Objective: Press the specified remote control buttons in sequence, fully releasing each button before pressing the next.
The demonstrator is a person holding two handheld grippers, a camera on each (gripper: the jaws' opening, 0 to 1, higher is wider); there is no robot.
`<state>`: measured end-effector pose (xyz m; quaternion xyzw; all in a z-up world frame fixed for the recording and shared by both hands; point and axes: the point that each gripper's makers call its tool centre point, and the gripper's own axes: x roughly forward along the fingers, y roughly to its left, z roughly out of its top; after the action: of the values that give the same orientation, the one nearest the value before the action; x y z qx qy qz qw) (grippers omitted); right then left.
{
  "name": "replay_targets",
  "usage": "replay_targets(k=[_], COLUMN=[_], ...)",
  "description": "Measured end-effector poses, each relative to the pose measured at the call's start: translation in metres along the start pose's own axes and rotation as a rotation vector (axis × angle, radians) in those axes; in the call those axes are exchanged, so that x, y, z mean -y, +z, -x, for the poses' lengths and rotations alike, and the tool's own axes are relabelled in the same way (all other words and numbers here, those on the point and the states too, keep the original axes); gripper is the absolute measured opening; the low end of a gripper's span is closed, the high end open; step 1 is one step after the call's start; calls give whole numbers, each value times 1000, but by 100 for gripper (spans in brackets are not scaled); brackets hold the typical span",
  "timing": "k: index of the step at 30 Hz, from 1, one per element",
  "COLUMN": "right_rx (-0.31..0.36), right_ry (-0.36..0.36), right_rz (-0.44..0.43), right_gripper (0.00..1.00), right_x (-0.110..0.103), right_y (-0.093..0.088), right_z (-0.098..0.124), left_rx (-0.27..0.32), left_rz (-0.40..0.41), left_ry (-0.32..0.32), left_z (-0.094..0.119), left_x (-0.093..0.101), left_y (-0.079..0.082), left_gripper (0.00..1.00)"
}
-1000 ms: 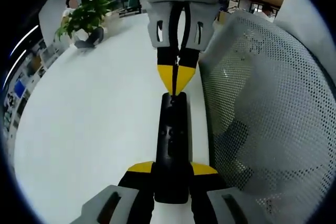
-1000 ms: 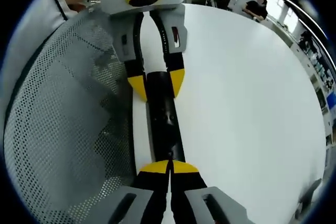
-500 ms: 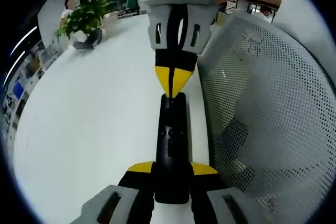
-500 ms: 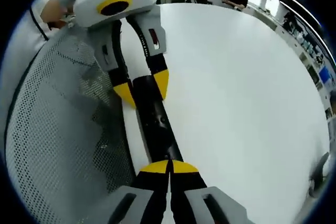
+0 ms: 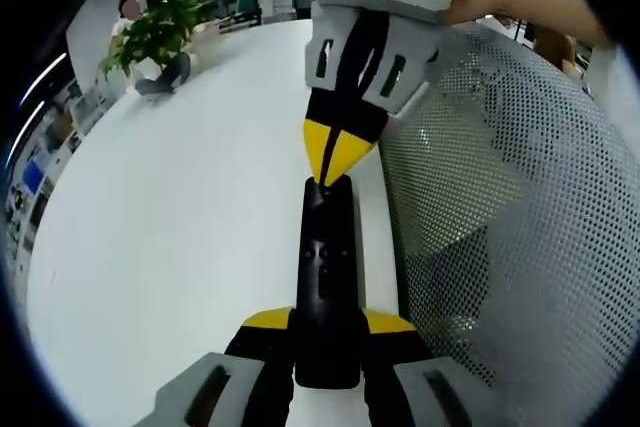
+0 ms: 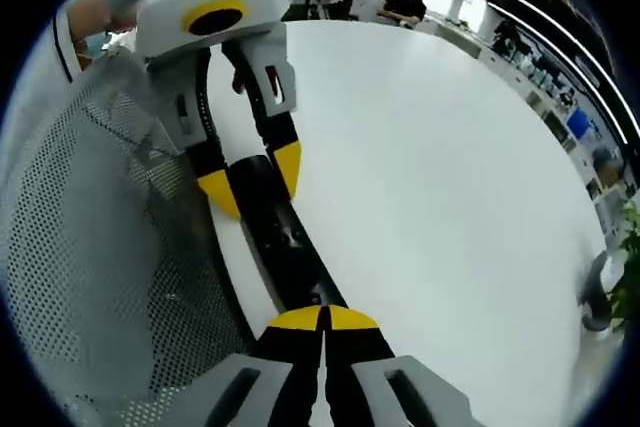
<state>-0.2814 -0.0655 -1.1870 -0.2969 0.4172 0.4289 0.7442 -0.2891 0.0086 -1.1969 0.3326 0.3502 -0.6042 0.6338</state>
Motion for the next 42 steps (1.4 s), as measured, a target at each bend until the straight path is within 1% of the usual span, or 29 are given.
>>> replay_targets(k=[1,4,7,10,13,15,19,21,23,25,29,30,31,33,35,36,37,38,40,42], right_rx=[-2,-6,-17,-1,8,18,11,11,8,0,-36,-40,-36,-54,-49,-42,-38,-37,-34,-28], right_ry=[-16,-37,-25,12,20,32,50,49,60,68,52,50,45,26,2,-16,-35,-48,-56,-55], right_rz=[-20,-40,-46,7,52,69,198,280,323,386,586,604,569,562,553,517,439,411,412,346], right_gripper=[0,0,0,0,0,0,0,0,0,0,0,0,0,0,0,0,0,0,0,0], right_x=[0,1,-1,-5,-4,-5,-7,-7,-8,-8,-9,-9,-10,-9,-8,-7,-7,-6,-5,-4], right_y=[0,1,0,3,5,7,5,5,5,4,4,4,6,7,7,7,7,7,7,7], right_z=[0,0,1,0,-1,-2,-1,-1,-1,-1,-2,-3,-5,-5,-5,-5,-4,-4,-5,-4], left_rx=[0,4,1,4,9,9,6,0,-11,-23,-30,-31,-34,-34,-20,-10,1,7,28,42], left_rz=[-1,-1,5,14,33,32,46,54,61,61,75,75,70,61,49,51,44,40,46,51], left_ry=[0,-2,-1,-2,5,4,10,16,19,20,28,29,29,25,18,18,16,16,19,21], left_z=[0,0,0,1,1,1,1,1,0,0,0,0,0,0,1,1,1,1,1,1], left_x=[0,0,0,-1,-1,-1,-1,-1,0,0,0,0,0,0,-1,-1,-1,-1,-1,-1], left_y=[0,0,0,-1,-1,-1,-1,0,0,1,1,1,1,1,0,0,0,0,0,1], left_gripper=[24,24,24,24,24,24,24,24,24,24,24,24,24,24,24,24,24,24,24,24])
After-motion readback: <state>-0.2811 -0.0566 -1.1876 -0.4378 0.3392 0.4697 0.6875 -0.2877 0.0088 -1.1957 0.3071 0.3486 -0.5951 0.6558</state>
